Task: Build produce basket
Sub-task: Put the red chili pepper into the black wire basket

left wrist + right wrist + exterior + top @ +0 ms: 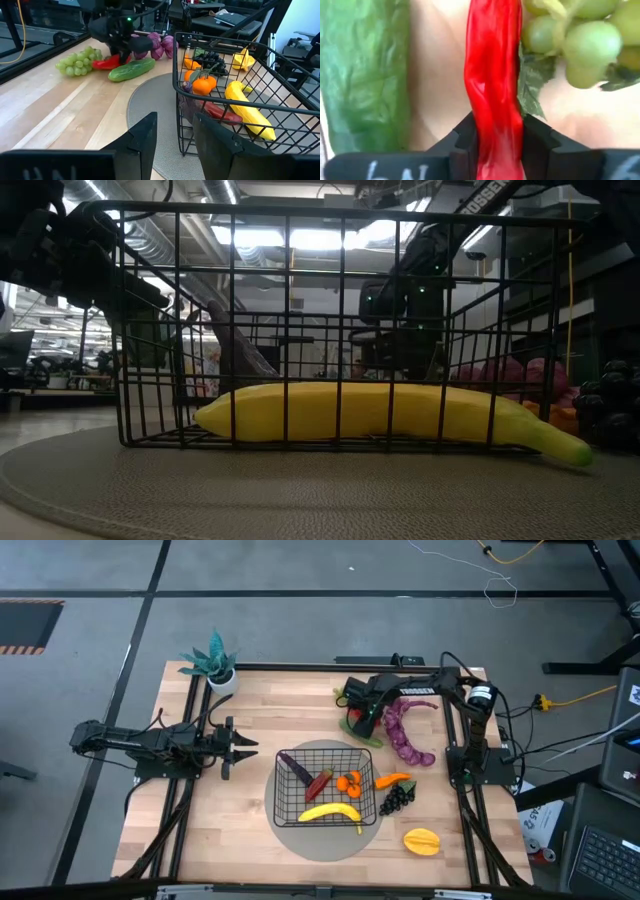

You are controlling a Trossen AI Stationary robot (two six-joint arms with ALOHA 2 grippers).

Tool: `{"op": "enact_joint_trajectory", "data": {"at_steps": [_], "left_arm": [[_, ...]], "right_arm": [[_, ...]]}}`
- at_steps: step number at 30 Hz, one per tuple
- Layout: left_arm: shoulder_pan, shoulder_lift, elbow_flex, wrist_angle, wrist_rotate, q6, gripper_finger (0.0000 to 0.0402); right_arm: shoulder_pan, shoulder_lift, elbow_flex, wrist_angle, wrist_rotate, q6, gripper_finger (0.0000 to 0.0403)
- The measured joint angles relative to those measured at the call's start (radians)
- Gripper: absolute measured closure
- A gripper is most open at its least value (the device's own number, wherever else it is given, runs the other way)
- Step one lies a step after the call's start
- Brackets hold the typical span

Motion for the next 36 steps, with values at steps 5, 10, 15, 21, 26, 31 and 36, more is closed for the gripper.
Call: {"op": "enact_joint_trajectory", "data": {"at_steps": [5, 10, 15, 21, 26, 31, 36], "left_arm": [[0.0, 0.0, 0.0, 0.0, 0.0, 0.0, 0.028], [0.0, 0.0, 0.0, 0.0, 0.0, 0.0, 0.028], [0.0, 0.0, 0.0, 0.0, 0.0, 0.0, 0.028], [0.0, 0.0, 0.0, 0.0, 0.0, 0.0, 0.028], [0.0, 0.0, 0.0, 0.0, 0.0, 0.0, 0.028], [0.0, 0.0, 0.0, 0.0, 0.0, 0.0, 0.028], [0.0, 0.0, 0.0, 0.0, 0.0, 0.0, 0.028]], "right_arm": [[0.01, -0.002, 0.075, -0.092, 0.023, 0.002, 0.0301], [0.045, -0.003, 0.2, -0.207, 0.024, -0.022, 0.0301], [0.099, -0.004, 0.356, -0.24, 0.02, -0.079, 0.0303], [0.171, -0.004, 0.577, -0.293, 0.018, -0.158, 0.0303], [0.241, -0.005, 0.745, -0.275, -0.001, -0.21, 0.0303], [0.321, -0.006, 0.863, -0.293, -0.122, -0.208, 0.0303], [0.417, -0.006, 0.895, -0.308, -0.269, -0.203, 0.0303]]}}
